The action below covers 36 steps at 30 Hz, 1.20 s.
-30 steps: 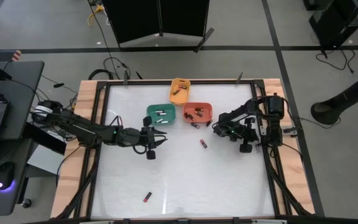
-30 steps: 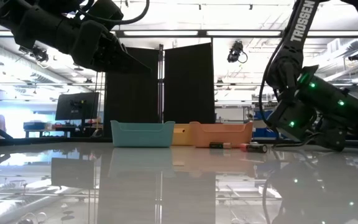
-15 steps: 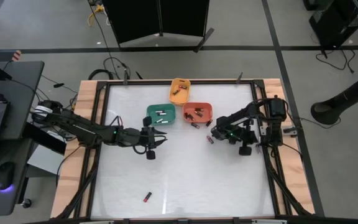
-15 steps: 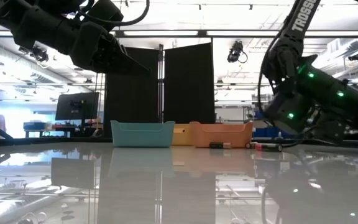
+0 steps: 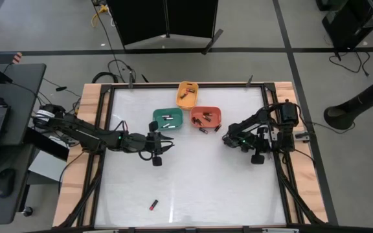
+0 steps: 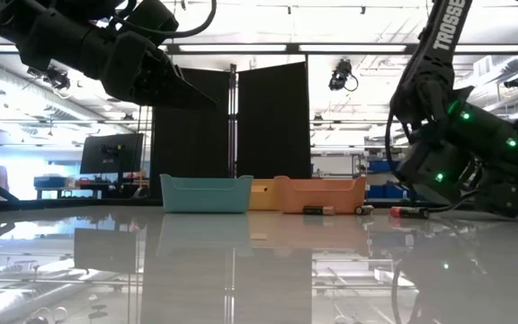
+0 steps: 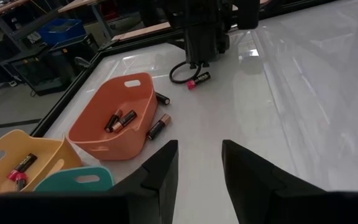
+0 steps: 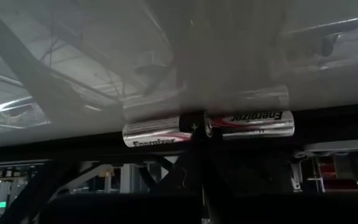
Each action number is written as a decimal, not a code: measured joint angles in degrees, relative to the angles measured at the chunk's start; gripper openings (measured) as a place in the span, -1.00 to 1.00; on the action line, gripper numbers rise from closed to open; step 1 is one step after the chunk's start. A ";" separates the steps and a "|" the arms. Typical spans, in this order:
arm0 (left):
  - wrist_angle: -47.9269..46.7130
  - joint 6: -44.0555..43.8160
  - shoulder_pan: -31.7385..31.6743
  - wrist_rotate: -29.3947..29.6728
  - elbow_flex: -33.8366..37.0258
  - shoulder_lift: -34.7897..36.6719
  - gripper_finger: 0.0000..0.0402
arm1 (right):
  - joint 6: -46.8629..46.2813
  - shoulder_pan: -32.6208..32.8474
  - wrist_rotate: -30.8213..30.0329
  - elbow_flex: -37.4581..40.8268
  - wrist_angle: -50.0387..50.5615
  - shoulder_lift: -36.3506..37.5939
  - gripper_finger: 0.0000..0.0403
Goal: Sort batteries
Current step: Put the silver battery into the green bin
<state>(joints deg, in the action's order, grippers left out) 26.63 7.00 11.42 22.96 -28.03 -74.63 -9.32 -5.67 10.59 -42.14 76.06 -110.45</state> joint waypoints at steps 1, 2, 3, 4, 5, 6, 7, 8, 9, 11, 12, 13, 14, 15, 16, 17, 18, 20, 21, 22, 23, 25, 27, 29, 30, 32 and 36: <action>0.02 -0.02 0.00 0.00 0.00 0.00 -0.35 | 0.00 0.00 0.06 0.08 -0.17 0.00 -0.94; 0.01 0.00 0.00 0.00 0.00 0.00 -0.35 | 0.02 0.00 0.33 0.16 -0.36 0.00 -0.94; 0.02 0.00 0.00 0.00 0.00 0.00 -0.35 | 0.23 0.00 0.67 0.19 -0.77 0.00 -0.94; 0.00 0.00 0.00 0.00 0.00 0.00 -0.35 | 0.34 0.03 1.05 0.16 -1.35 0.00 -0.94; 0.00 -0.01 0.00 0.01 0.00 0.00 -0.35 | 0.40 0.07 1.24 -0.03 -1.55 0.00 -0.94; 0.02 -0.02 0.00 0.01 -0.01 0.00 -0.35 | 0.44 0.30 1.24 -0.35 -1.61 0.00 -0.94; 0.01 -0.02 0.00 0.01 0.00 0.00 -0.35 | 0.48 0.52 1.18 -0.82 -1.67 -0.02 -0.94; 0.03 -0.02 0.00 0.01 0.00 0.00 -0.35 | 0.48 0.91 1.07 -1.41 -1.63 -0.02 -0.94; 0.04 -0.01 0.00 0.01 -0.01 0.00 -0.35 | 0.48 1.37 1.07 -2.20 -1.42 -0.02 -0.94; 0.13 -0.02 0.00 0.00 0.00 0.00 -0.35 | 0.47 2.42 0.32 -4.11 -0.41 -0.02 -0.94; 0.15 -0.02 0.00 0.01 0.00 0.00 -0.35 | 0.46 3.03 -0.33 -5.29 0.33 -0.02 -0.94; 0.13 -0.02 0.00 0.02 0.00 0.00 -0.35 | 0.38 3.56 -0.60 -6.56 1.12 -0.02 -0.94; 0.13 -0.02 0.00 0.00 0.00 0.00 -0.35 | 0.10 4.16 -0.76 -7.91 2.03 -0.01 -0.94; 0.13 -0.02 0.00 0.01 0.00 0.00 -0.35 | -0.28 4.77 -1.01 -9.22 2.62 0.19 -0.94; 0.07 -0.03 0.00 0.00 0.00 0.00 -0.35 | -0.91 5.49 -1.30 -10.50 3.18 0.50 -0.94; 0.00 -0.04 0.00 0.01 0.00 0.00 -0.35 | -1.48 6.31 -1.43 -11.64 3.65 1.15 -0.94; -0.18 -0.06 0.00 0.01 0.00 0.00 -0.35 | -2.20 7.22 -1.55 -12.51 3.87 2.02 -0.94; -0.68 -0.22 0.00 0.00 0.00 0.00 -0.35 | -3.67 9.56 -2.36 -13.30 3.89 4.36 -0.94; -1.09 -0.26 0.00 0.00 0.00 0.00 -0.35 | -4.56 10.98 -3.35 -13.24 4.00 5.63 -0.93; -1.37 -0.37 0.00 0.00 0.00 0.00 -0.35 | -5.48 12.35 -3.78 -13.02 4.08 6.85 -0.91; -1.54 -0.46 0.00 0.00 0.00 0.00 -0.35 | -6.06 13.64 -3.91 -12.74 4.12 7.93 -0.89; -1.45 -0.55 0.00 0.00 0.00 0.00 -0.35 | -7.98 16.00 -3.94 -11.97 4.05 9.80 -0.80; -1.41 -0.55 0.00 0.00 0.00 0.00 -0.35 | -9.88 17.79 -3.94 -10.81 3.93 10.90 -0.70; -1.32 -0.57 0.00 0.00 0.00 0.00 -0.35 | -11.05 19.21 -3.89 -9.26 3.99 11.62 -0.59; -1.28 -0.59 0.00 0.00 0.00 0.00 -0.35 | -11.40 19.77 -3.85 -8.44 3.97 11.69 -0.54; -1.31 -0.97 0.00 0.00 0.00 0.00 -0.35 | -11.54 20.54 -3.68 -6.81 3.56 11.48 -0.44; -1.29 -1.09 0.02 0.00 0.00 0.00 -0.35 | -11.55 20.73 -2.47 -3.54 -0.35 11.21 -0.30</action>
<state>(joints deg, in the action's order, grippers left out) 25.34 5.91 11.44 22.96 -28.03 -74.63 -20.87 15.06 8.12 -45.69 75.71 -99.24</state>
